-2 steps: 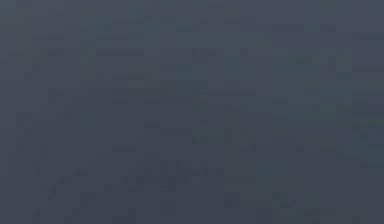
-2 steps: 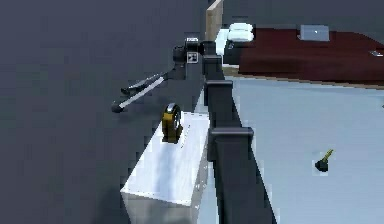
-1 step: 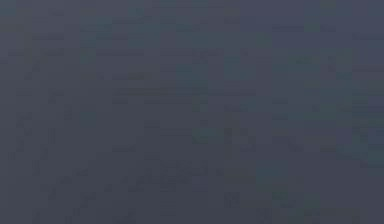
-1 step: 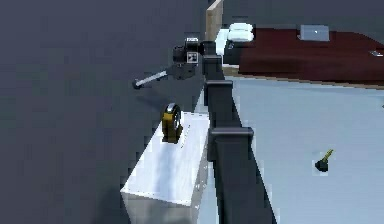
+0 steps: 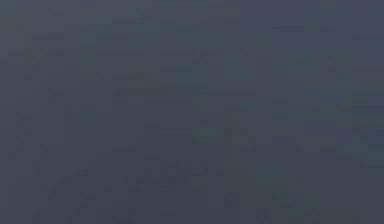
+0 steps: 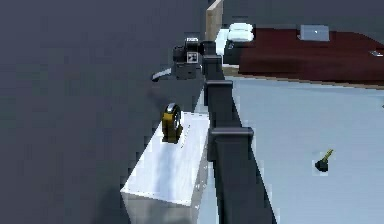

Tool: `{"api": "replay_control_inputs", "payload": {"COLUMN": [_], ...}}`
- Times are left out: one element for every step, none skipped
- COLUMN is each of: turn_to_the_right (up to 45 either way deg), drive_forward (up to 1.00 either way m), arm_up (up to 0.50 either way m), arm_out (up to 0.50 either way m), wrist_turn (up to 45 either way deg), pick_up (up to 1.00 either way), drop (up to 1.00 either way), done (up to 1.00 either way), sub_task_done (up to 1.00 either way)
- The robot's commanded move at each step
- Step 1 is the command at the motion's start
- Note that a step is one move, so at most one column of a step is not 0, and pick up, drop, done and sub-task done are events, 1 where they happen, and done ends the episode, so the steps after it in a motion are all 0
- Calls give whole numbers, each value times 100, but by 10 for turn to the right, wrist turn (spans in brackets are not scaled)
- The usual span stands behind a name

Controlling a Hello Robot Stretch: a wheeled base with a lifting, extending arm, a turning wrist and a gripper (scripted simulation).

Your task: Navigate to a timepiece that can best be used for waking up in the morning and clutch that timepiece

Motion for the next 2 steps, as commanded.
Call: {"api": "replay_control_inputs", "payload": {"turn_to_the_right": [0,0], "drive_forward": [0,0], "arm_up": [-30,0], "arm_out": [0,0], "wrist_turn": [0,0], "pick_up": [0,100], "drop": [0,0], "done": [0,0], "sub_task_done": [0,0]}}
